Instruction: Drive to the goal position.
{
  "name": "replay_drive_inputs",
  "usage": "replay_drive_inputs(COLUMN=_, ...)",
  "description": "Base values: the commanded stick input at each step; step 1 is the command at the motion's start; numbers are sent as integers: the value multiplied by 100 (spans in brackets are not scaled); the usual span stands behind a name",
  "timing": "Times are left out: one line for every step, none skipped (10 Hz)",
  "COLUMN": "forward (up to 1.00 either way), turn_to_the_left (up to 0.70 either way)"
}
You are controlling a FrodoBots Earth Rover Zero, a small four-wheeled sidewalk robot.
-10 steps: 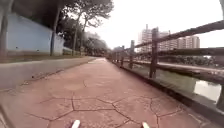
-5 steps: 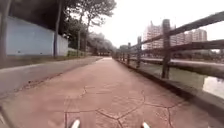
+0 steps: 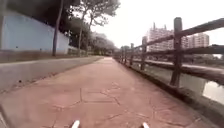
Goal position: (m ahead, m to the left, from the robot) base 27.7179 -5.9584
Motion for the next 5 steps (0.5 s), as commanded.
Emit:
replay_drive_inputs(forward=70, turn_to_the_left=0)
replay_drive_inputs(forward=70, turn_to_the_left=0)
replay_drive_inputs(forward=70, turn_to_the_left=0)
replay_drive_inputs(forward=70, turn_to_the_left=0)
replay_drive_inputs(forward=70, turn_to_the_left=0)
